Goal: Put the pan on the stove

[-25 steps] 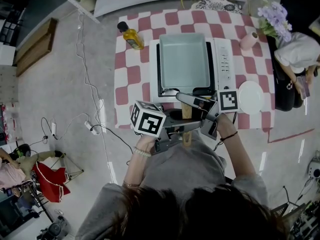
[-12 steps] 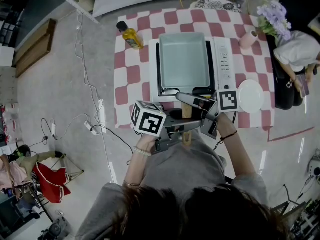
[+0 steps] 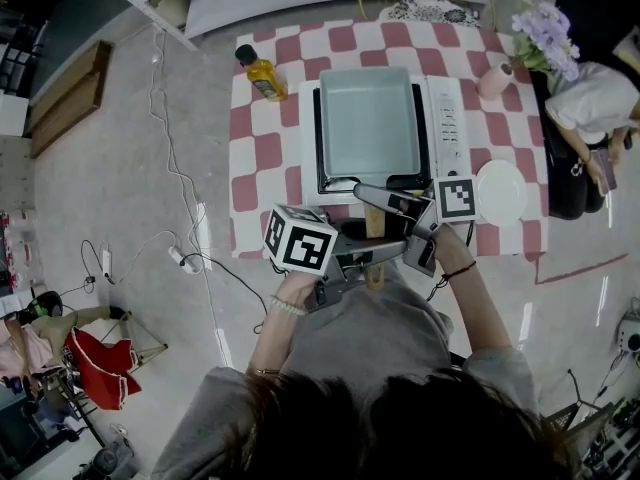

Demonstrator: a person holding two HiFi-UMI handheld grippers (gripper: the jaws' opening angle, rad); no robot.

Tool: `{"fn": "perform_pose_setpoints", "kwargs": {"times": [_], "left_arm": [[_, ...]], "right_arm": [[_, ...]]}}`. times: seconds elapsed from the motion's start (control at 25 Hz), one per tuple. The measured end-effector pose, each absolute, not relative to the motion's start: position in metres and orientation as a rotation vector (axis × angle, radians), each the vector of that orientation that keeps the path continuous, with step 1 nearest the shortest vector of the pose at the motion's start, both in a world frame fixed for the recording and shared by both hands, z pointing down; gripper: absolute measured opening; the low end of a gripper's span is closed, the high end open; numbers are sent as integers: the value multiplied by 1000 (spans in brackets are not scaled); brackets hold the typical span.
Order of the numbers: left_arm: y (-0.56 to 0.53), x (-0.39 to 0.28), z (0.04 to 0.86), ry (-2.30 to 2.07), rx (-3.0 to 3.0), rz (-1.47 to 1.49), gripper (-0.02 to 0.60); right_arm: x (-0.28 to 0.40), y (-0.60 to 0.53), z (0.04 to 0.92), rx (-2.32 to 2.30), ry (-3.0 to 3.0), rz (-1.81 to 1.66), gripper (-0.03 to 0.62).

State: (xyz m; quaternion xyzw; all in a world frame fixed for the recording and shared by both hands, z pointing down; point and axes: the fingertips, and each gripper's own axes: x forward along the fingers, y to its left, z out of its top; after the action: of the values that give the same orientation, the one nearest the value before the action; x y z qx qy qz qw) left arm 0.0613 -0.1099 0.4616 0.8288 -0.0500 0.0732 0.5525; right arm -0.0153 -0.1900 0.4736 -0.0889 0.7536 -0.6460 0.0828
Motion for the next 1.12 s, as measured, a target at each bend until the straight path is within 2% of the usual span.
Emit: {"fn": "perform_pose_setpoints", "kwargs": {"times": [0.32, 0.92, 1.12], "left_arm": [[-107, 51, 466, -167, 1990, 205, 244], [-118, 7, 453, -372, 2129, 258, 244], [-121, -2, 447, -414, 2170, 244, 241]], "right_arm": [[-15, -190, 477, -321, 2251, -1931, 242], [17, -185, 472, -475, 2247, -1847, 239], [23, -182, 465, -503, 2296, -1785, 209]]}}
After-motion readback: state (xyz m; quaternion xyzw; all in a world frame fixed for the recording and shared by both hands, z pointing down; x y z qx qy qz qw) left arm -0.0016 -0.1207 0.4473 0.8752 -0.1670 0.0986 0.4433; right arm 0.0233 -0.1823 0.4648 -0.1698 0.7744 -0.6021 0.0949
